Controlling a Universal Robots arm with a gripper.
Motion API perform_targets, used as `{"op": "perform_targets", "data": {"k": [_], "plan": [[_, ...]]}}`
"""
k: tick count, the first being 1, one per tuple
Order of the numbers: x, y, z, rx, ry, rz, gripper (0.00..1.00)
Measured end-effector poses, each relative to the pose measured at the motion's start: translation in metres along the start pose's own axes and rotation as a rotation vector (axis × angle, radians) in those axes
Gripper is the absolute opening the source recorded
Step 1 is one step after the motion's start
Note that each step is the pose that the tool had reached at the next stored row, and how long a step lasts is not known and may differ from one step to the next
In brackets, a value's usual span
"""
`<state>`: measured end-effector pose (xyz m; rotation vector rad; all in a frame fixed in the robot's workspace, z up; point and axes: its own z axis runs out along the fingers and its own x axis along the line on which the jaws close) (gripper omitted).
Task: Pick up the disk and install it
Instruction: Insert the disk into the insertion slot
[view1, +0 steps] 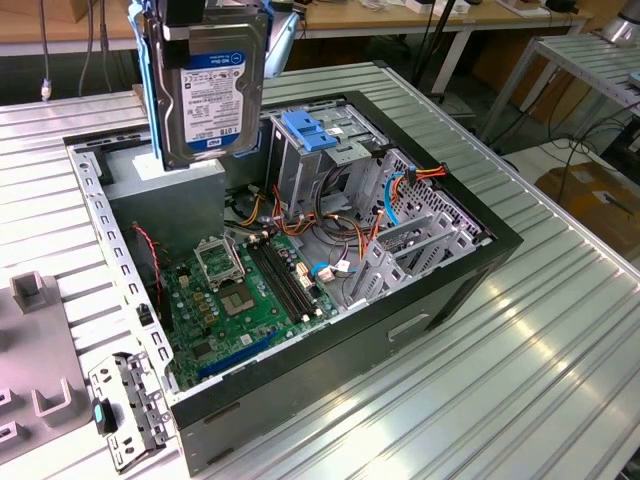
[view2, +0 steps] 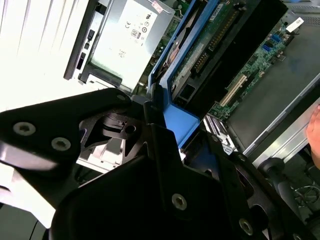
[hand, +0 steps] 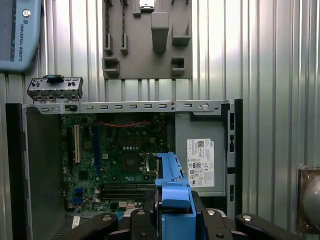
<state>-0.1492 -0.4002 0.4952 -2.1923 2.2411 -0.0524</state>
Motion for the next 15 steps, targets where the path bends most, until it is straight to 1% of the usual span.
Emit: {"op": "perform_targets", "data": {"k": [6,15], "plan": [[0.0052,-0.0001,0.0002,0.0000,0.0000,0.000,0.37],[0.0207,-0.0005,0.0005,0.0000,0.0001,0.000,0.37]]}}
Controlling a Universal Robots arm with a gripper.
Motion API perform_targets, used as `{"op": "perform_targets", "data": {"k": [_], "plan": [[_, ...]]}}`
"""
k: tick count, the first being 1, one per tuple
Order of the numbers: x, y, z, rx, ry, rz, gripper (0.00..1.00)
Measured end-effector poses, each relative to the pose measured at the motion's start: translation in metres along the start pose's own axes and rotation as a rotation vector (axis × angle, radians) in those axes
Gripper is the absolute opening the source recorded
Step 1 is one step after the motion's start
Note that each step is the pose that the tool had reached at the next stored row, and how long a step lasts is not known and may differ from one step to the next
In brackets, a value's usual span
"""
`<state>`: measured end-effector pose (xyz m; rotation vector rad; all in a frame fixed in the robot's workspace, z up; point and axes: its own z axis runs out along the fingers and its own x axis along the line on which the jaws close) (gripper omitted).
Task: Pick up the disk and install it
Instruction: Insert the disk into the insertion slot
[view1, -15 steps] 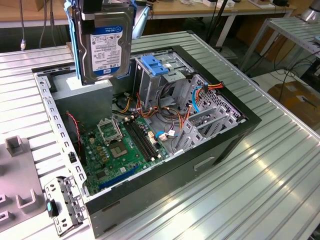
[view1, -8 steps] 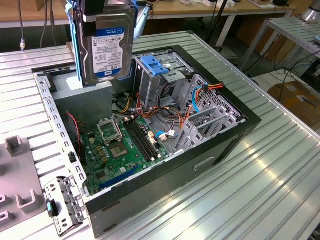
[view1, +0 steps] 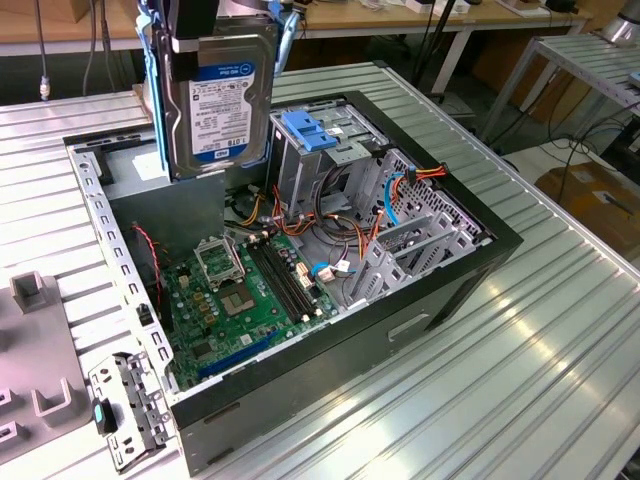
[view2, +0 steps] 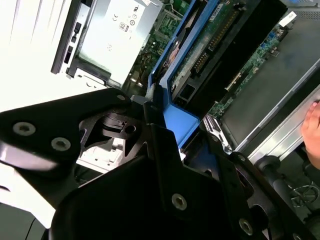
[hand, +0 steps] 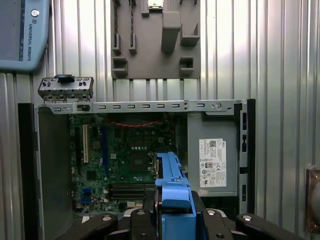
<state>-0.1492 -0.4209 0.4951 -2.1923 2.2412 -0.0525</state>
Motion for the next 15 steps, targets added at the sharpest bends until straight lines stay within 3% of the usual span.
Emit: {"op": "perform_targets", "data": {"k": [10,15], "plan": [[0.0149,-0.0003,0.0005,0.0000,-0.0001,0.000,0.37],[0.0287,-0.0008,0.0010,0.0001,-0.0001,0.000,0.37]]}}
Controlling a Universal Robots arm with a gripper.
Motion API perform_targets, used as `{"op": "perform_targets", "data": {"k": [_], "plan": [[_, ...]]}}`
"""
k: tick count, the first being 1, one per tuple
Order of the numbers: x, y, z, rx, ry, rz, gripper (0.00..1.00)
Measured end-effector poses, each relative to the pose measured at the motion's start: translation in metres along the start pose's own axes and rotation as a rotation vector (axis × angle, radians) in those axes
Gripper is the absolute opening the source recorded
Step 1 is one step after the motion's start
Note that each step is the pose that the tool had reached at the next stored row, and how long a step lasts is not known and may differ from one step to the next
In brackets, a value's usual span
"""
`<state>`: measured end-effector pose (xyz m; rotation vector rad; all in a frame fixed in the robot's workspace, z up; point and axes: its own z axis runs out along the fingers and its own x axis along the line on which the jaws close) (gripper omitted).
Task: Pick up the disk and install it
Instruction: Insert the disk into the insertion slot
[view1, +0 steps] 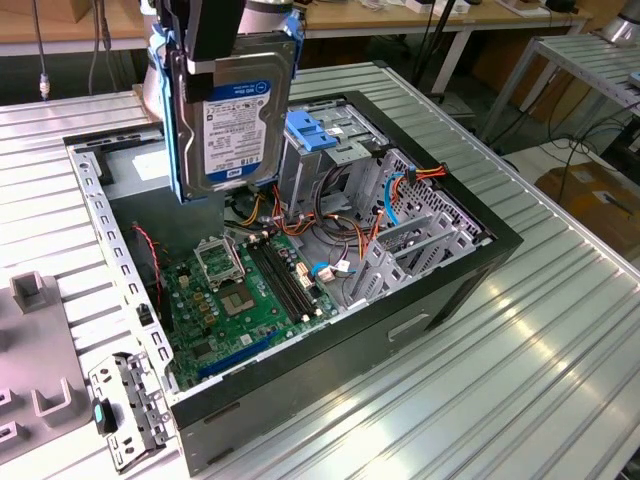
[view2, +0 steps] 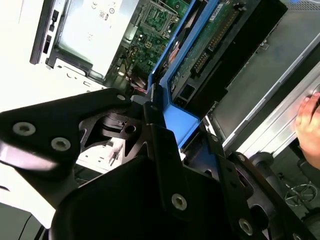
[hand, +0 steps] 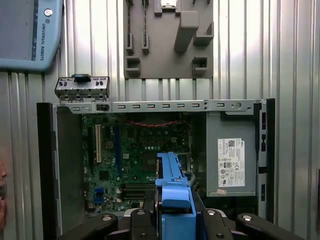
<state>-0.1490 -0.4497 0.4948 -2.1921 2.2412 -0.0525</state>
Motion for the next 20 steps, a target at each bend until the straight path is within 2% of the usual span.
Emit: {"op": "perform_targets", "data": {"k": [13,17,20], "plan": [[0.0255,-0.0017,0.0008,-0.0002,0.0003,0.000,0.37],[0.0281,-0.0051,0.0012,-0.0002,0.0004,0.000,0.37],[0.0286,-0.0107,0.0015,-0.0002,0.0003,0.000,0.37]]}}
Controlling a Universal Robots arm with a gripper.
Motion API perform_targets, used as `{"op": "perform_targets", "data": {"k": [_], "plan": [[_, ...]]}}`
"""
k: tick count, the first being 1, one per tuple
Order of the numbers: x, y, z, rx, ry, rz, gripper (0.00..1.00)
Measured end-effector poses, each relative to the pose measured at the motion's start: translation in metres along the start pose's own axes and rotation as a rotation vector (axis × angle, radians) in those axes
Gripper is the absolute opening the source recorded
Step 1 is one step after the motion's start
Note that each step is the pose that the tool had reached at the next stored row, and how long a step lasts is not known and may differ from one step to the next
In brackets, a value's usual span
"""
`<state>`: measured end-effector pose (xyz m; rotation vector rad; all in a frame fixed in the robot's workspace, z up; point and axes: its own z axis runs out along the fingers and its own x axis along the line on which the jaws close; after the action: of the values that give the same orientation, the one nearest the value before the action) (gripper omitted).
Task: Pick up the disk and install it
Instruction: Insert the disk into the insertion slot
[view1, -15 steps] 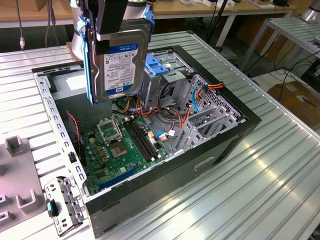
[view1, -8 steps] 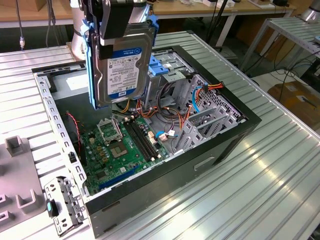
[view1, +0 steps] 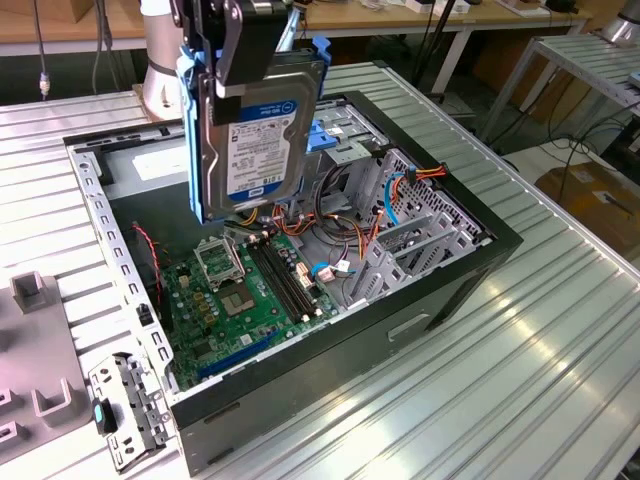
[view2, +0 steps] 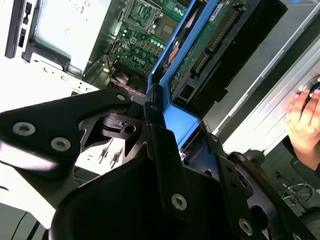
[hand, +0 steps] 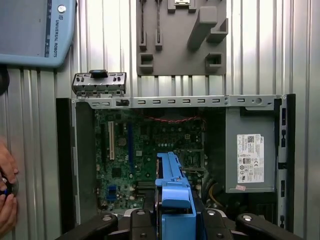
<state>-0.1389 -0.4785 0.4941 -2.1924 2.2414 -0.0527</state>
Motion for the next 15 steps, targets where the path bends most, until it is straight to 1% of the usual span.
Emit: {"op": "perform_targets", "data": {"k": [4,5,15], "plan": [[0.0003,-0.0081,0.0003,-0.0001,0.0001,0.000,0.37],[0.0004,-0.0117,0.0004,0.0000,0.0001,0.000,0.37],[0.0003,-0.0127,0.0005,-0.0001,0.0000,0.000,0.37]]}}
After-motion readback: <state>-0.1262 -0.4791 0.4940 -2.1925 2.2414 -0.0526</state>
